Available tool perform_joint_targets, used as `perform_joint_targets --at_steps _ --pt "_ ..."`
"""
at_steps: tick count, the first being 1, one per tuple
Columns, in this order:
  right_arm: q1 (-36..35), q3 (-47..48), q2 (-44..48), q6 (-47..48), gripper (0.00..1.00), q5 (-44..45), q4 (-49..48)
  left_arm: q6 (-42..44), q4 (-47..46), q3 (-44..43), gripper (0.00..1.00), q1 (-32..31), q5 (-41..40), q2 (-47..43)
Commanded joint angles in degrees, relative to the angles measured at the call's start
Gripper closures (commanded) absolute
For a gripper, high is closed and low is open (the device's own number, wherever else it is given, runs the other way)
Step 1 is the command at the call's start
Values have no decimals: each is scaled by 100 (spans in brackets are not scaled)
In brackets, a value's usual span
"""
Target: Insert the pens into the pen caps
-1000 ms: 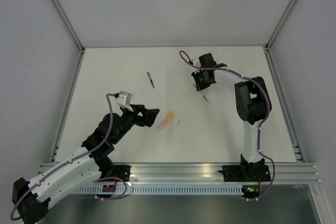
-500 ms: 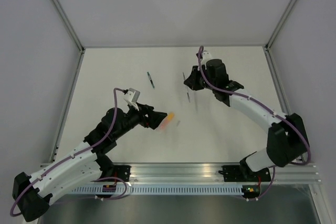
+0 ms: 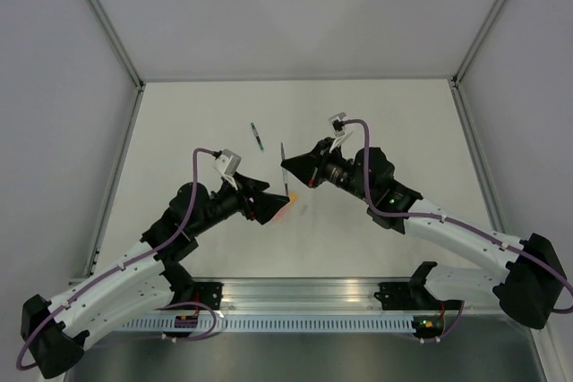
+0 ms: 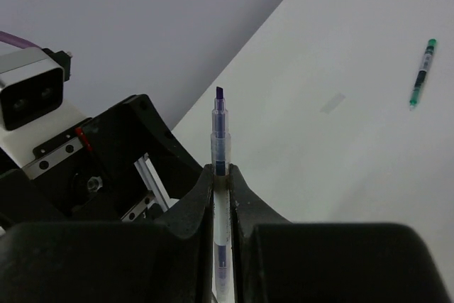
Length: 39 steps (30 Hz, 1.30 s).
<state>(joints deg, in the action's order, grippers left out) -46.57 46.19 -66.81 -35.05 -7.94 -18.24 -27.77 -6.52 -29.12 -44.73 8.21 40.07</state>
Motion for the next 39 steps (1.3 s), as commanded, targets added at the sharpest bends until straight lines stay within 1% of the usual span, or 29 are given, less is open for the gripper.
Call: perform_joint_targets --at_steps 1,6,8,9,12,13,17,18,20,21,23,24,26,27,29,30,31,32,33,34,35,36,38,39 --pt "-203 -110 238 -230 100 364 -750 26 -341 -6 8 8 313 -26" --pt "-423 -251 256 -327 100 373 -927 79 -376 29 11 8 278 -43" --pt "-485 -295 238 -345 100 390 -1067 96 -437 65 16 8 330 -87" --pt "-546 -330 229 -397 100 382 -1163 105 -455 73 20 8 348 -96" --pt "-686 -330 177 -389 100 425 -1208 114 -481 74 25 8 427 -96" --pt "-731 -348 151 -389 100 451 -1243 114 -481 74 29 8 427 -88" --pt "-924 -401 115 -345 100 539 -1261 140 -455 74 37 -1 436 -105" --pt "-942 -427 106 -336 100 557 -1270 149 -455 74 43 8 445 -105" --pt "-960 -462 106 -318 100 575 -1305 140 -464 82 50 8 480 -149" --pt "-977 -480 98 -310 100 583 -1305 149 -464 91 56 8 489 -166" --pt "-995 -480 80 -292 100 592 -1287 149 -473 100 61 8 454 -202" --pt "-1003 -489 54 -275 100 592 -1279 149 -473 100 67 8 462 -211" --pt "-995 -471 19 -275 100 601 -1261 166 -455 91 74 8 532 -211" --pt "-1003 -454 -8 -266 100 575 -1235 167 -455 91 84 8 568 -219" --pt "-1004 -375 -52 -213 100 531 -1182 123 -464 100 98 8 568 -211" --pt "-1004 -357 -61 -213 95 522 -1104 105 -481 152 98 8 524 -219" --pt "-1012 -339 -52 -196 88 522 -1059 105 -490 170 98 8 480 -219" --pt "-1012 -296 -34 -169 78 548 -981 79 -473 170 98 8 393 -219" --pt "-1012 -252 35 -108 61 601 -849 87 -455 179 98 8 357 -219" --pt "-1004 -216 80 -55 53 714 -561 87 -438 170 98 8 322 -202" --pt "-1004 -173 150 6 48 759 -427 96 -394 179 98 8 217 -193" --pt "-1012 -172 350 85 38 907 -139 88 -367 188 98 8 138 -184" --pt "-1004 -190 571 138 34 1285 196 61 -219 188 98 8 -239 -158" --pt "-1004 -172 764 156 34 1435 642 44 -148 188 98 8 -371 -149"
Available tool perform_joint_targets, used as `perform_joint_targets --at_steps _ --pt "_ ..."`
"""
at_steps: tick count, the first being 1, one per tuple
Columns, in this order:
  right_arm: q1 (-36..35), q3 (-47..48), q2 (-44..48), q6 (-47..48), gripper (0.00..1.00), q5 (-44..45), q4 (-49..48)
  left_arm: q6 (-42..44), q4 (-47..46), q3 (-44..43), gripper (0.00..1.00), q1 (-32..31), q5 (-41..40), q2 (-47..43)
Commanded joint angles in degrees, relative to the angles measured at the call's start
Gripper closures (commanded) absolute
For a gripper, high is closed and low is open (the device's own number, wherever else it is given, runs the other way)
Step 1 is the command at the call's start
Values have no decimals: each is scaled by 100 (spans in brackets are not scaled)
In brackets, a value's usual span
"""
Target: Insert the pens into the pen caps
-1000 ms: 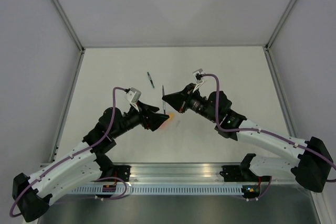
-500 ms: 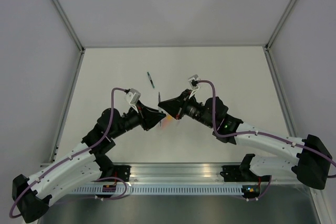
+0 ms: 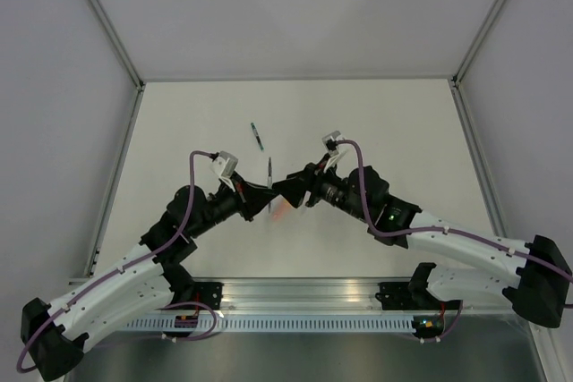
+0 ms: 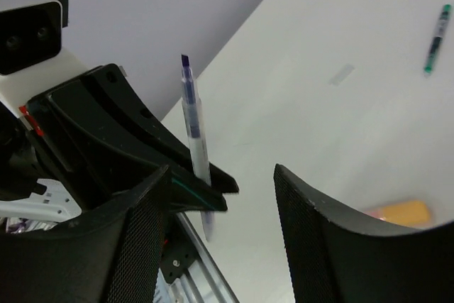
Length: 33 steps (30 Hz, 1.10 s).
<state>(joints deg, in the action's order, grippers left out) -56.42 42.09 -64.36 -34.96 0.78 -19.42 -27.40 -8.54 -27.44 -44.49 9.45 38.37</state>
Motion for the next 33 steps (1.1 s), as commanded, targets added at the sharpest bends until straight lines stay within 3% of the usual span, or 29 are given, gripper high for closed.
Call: perform_joint_targets --at_steps 1,8,12,14,16,18,20,23,27,28,31,33 --pt "-18 256 599 191 34 712 1034 -2 123 20 98 -16 -863 13" --pt "-26 256 294 -273 38 2670 3022 -82 642 160 98 -16 -2482 -399" --pt "-18 598 -418 -477 44 2858 3550 -73 792 283 98 -25 -3132 -778" --pt "-26 897 -874 552 41 2500 3472 -38 801 353 98 -16 -3221 -918" --pt "-18 1082 -1165 990 41 2409 3655 -20 818 397 98 -16 -3292 -1129" --pt "35 1485 -1596 554 43 3029 4374 -46 931 415 98 -16 -3344 -1278" --pt "70 1811 -1973 210 45 3095 4762 -46 1003 415 98 -25 -3389 -1341" --pt "79 1935 -2220 952 44 2368 4283 -55 1003 415 98 -16 -3371 -1385" --pt "79 1690 -2081 3639 41 367 3656 -90 1100 433 98 -16 -3484 -1420" --pt "70 1541 -1959 4968 36 -499 3752 -99 1100 459 98 -16 -3529 -1455" --pt "271 1146 -1652 6653 34 -1295 3823 -117 1117 450 98 -16 -3573 -1490" --pt "796 1170 -1598 7054 33 -1894 3902 -134 1135 459 98 -16 -3599 -1560"
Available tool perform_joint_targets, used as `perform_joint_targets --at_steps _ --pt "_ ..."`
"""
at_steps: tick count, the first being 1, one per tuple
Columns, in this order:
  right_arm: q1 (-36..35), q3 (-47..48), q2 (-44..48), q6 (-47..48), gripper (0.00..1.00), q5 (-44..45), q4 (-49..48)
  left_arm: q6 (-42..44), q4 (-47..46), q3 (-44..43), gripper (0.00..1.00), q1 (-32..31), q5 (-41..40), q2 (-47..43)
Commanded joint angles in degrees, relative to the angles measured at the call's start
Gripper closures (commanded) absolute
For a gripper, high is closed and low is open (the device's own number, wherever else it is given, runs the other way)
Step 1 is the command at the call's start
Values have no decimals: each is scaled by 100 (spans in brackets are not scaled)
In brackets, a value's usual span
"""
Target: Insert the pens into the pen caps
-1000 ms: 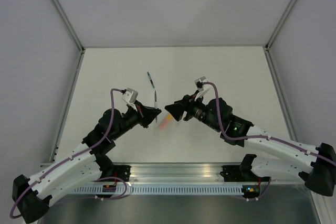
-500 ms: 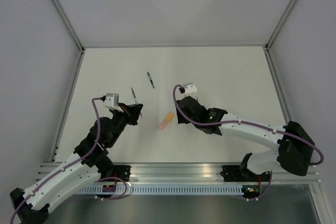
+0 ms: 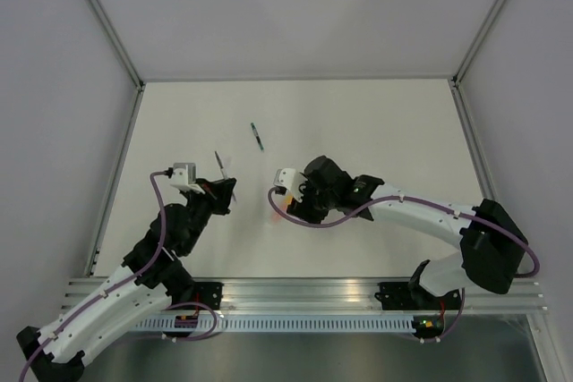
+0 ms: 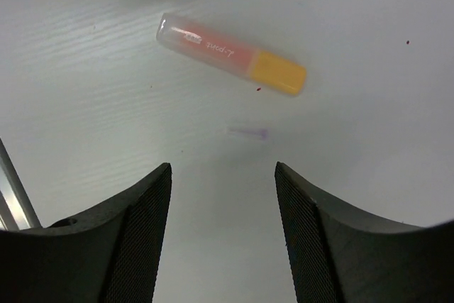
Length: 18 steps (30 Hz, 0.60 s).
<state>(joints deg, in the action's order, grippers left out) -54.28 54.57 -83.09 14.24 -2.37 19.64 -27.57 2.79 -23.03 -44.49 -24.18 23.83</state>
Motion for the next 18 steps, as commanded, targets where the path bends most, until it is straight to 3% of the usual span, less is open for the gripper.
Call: perform_joint_targets --at_steps 1,6,11,18 --pt "759 -60 276 2484 33 -2139 48 -125 -6 44 98 -16 -271 -142" --pt "1420 -244 144 3435 36 -2847 137 -275 117 140 98 -16 -464 -493" --pt "1649 185 -699 4243 40 -3111 838 -319 187 228 98 -16 -561 -898" --pt "1763 546 -1165 4544 43 -3366 735 -363 284 246 98 -16 -693 -1135"
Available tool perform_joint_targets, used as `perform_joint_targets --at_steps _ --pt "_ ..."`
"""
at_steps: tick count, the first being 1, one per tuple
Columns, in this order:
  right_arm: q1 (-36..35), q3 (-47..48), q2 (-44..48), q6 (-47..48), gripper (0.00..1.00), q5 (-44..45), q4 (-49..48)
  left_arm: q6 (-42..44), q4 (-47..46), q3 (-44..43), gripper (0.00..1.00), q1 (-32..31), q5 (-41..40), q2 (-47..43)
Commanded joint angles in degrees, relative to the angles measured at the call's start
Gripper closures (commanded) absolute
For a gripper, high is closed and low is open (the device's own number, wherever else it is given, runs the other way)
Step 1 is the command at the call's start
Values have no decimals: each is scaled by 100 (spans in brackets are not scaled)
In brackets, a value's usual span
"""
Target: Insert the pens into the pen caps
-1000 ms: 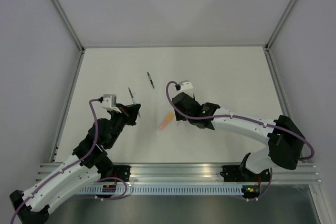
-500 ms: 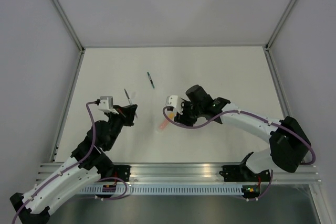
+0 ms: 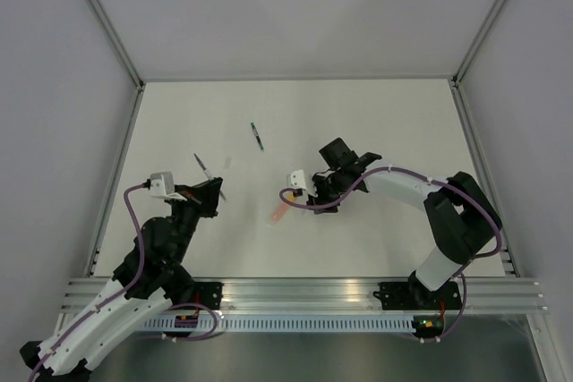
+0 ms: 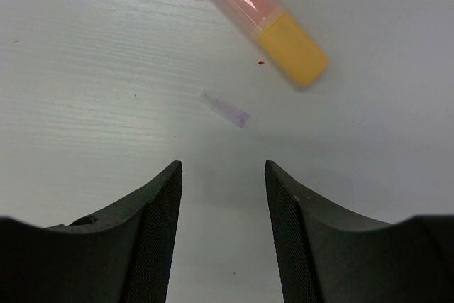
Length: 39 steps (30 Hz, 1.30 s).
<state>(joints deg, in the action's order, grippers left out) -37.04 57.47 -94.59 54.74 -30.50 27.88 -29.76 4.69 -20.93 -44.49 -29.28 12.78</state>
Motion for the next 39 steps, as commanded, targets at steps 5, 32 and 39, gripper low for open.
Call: perform_joint_targets --at_steps 5,32,39 --pt "39 300 -279 564 45 -650 -283 -153 120 10 98 -16 -184 -38" --pt "39 555 -877 854 46 -1257 -204 -267 261 63 98 -16 -377 -372" --pt "30 634 -1027 854 48 -1344 -195 -276 243 71 98 -16 -377 -346"
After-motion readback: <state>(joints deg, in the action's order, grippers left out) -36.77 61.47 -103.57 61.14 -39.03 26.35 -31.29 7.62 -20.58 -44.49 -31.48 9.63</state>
